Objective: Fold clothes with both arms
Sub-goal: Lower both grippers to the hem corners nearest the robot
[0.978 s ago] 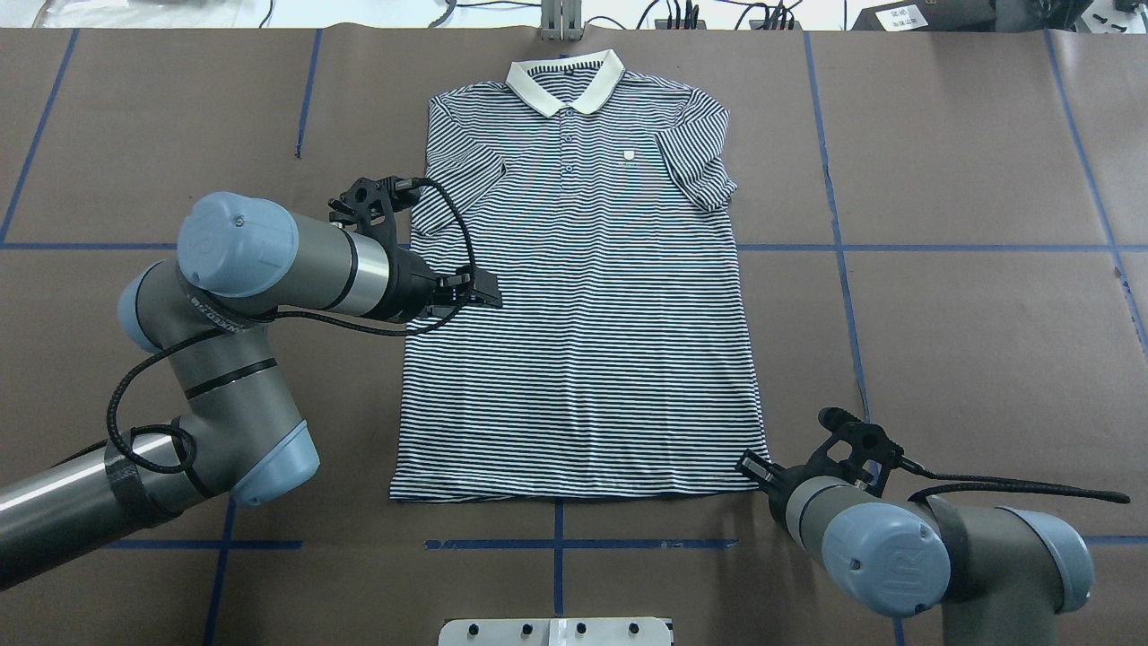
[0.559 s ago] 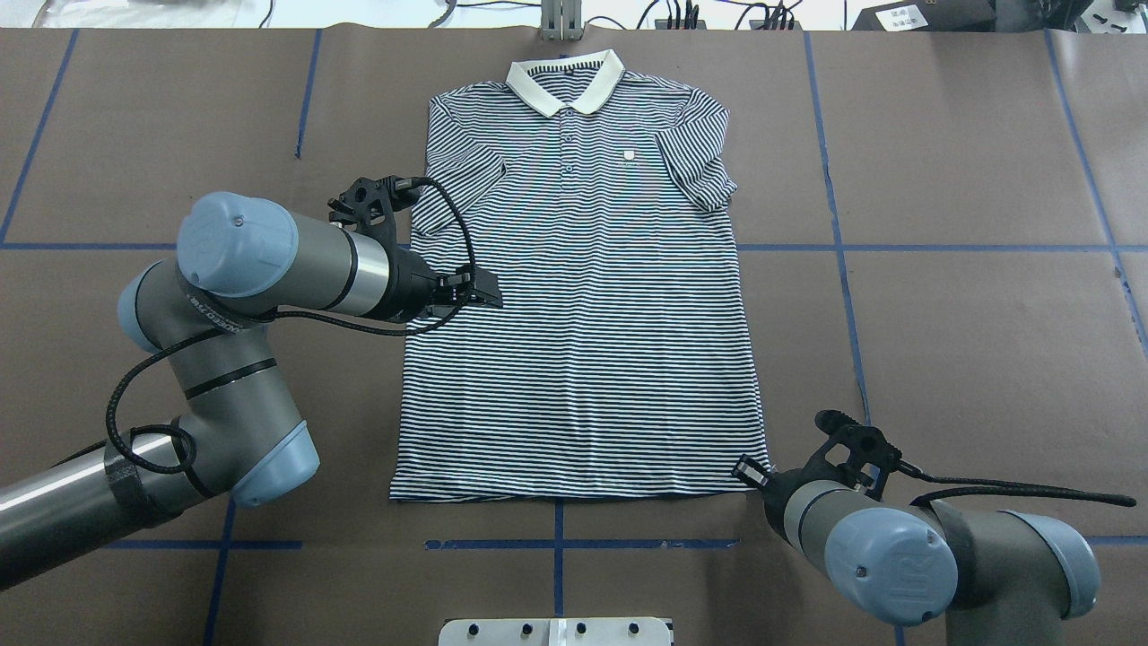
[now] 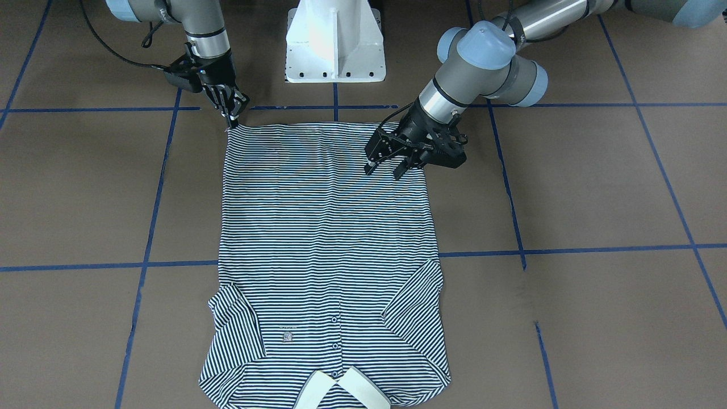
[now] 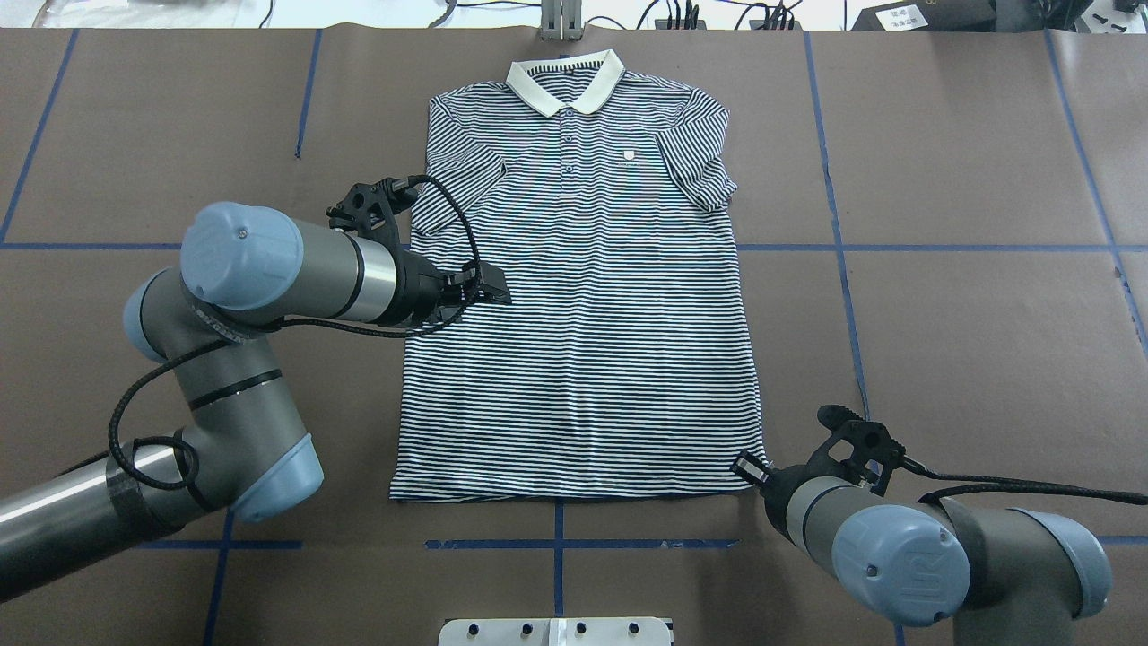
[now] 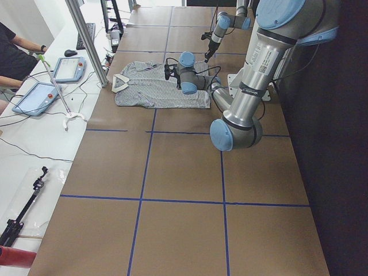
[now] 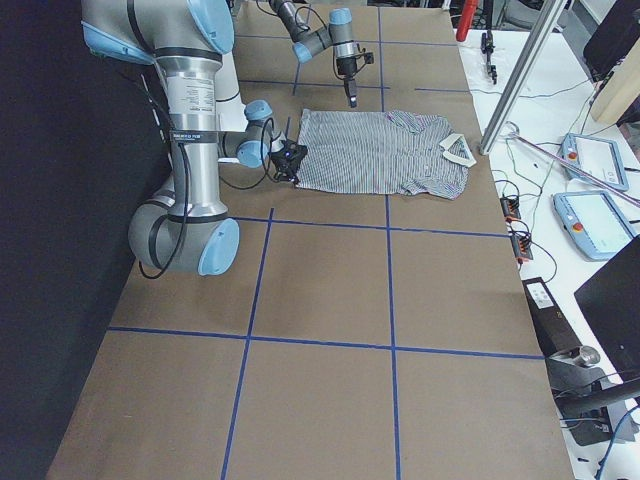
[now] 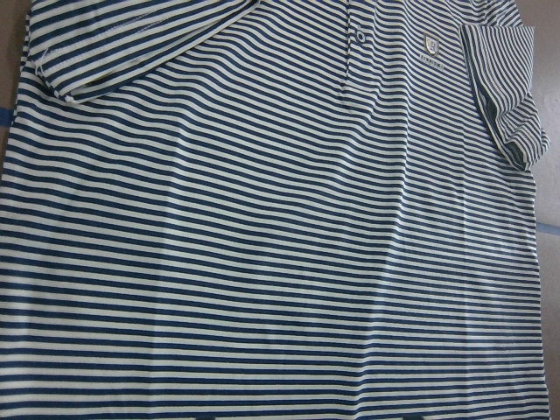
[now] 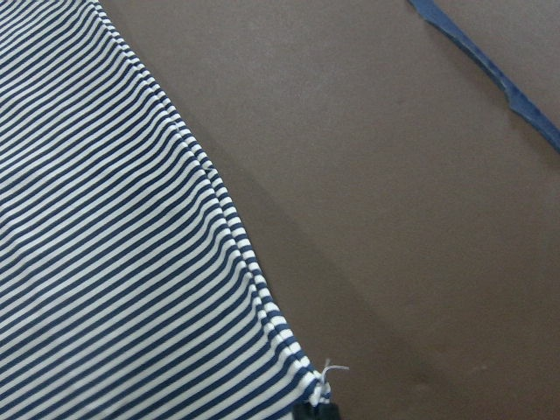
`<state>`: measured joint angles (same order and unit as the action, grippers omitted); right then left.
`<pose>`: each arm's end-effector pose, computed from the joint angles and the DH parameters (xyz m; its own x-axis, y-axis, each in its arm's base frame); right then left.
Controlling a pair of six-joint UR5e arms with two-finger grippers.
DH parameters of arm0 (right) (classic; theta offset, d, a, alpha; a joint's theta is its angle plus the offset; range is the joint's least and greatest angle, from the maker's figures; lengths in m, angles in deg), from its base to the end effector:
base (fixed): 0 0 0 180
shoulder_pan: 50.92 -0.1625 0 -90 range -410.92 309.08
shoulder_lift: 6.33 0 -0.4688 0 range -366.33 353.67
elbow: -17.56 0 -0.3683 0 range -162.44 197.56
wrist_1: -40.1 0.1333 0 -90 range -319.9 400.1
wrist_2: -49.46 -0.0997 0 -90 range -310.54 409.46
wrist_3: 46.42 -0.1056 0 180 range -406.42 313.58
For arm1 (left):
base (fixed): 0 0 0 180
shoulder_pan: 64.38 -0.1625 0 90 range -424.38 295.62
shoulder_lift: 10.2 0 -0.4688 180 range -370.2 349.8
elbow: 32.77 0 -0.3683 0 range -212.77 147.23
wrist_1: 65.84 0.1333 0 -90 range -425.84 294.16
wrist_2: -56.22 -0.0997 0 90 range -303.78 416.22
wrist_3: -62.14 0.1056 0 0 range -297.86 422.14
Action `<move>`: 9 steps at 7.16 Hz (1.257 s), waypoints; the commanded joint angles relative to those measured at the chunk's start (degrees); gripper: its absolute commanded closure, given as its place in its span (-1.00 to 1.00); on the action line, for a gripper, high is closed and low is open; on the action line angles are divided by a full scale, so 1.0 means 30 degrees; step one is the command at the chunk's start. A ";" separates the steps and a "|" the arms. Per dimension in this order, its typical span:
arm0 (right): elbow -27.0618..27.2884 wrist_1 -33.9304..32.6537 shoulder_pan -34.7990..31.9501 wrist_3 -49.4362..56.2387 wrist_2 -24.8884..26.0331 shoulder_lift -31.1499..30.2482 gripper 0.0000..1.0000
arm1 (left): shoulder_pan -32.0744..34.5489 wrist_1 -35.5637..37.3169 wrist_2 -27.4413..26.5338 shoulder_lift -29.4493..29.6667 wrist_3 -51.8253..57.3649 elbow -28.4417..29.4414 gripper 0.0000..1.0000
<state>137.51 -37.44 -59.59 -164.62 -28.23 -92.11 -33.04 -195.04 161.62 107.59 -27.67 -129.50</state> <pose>-0.4537 -0.2268 0.4215 0.4563 0.5366 0.7098 -0.5856 0.7817 -0.2145 0.4985 -0.4268 0.3014 0.2404 -0.1426 -0.9601 0.2829 0.9565 -0.0713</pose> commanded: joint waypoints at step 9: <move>0.0740 -0.1283 0.0107 0.0023 -0.0030 -0.0001 1.00 | -0.5903 0.4334 -0.4517 -0.6012 -0.2083 -0.4993 -0.22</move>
<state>139.73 -41.29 -59.28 -164.55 -28.32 -92.11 -50.49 -182.14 148.07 89.47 -33.93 -144.49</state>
